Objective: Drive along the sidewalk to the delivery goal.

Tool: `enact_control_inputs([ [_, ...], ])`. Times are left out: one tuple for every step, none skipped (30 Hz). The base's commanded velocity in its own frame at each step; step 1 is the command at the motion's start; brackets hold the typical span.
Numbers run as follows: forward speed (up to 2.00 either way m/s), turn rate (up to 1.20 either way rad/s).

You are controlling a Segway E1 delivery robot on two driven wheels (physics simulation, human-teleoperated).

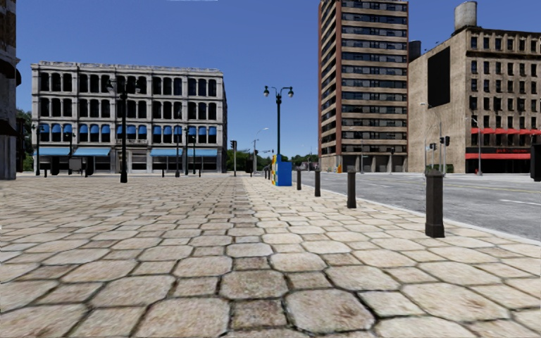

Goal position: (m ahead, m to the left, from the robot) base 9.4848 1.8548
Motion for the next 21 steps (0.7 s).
enact_control_inputs([
  [2.0, 0.45],
  [2.0, 0.45],
  [2.0, 0.46],
  [2.0, 0.46],
  [2.0, 0.46],
  [2.0, 0.46],
  [2.0, 0.46],
  [2.0, 0.46],
  [2.0, 0.46],
  [2.0, 0.43],
  [2.0, 0.01],
  [2.0, 0.0],
  [2.0, 0.0],
  [2.0, 0.0],
  [2.0, 0.0],
  [2.0, 0.0],
  [2.0, 0.0],
  [2.0, 0.0],
  [2.0, 0.0],
  [2.0, 0.0],
  [2.0, 0.0],
])
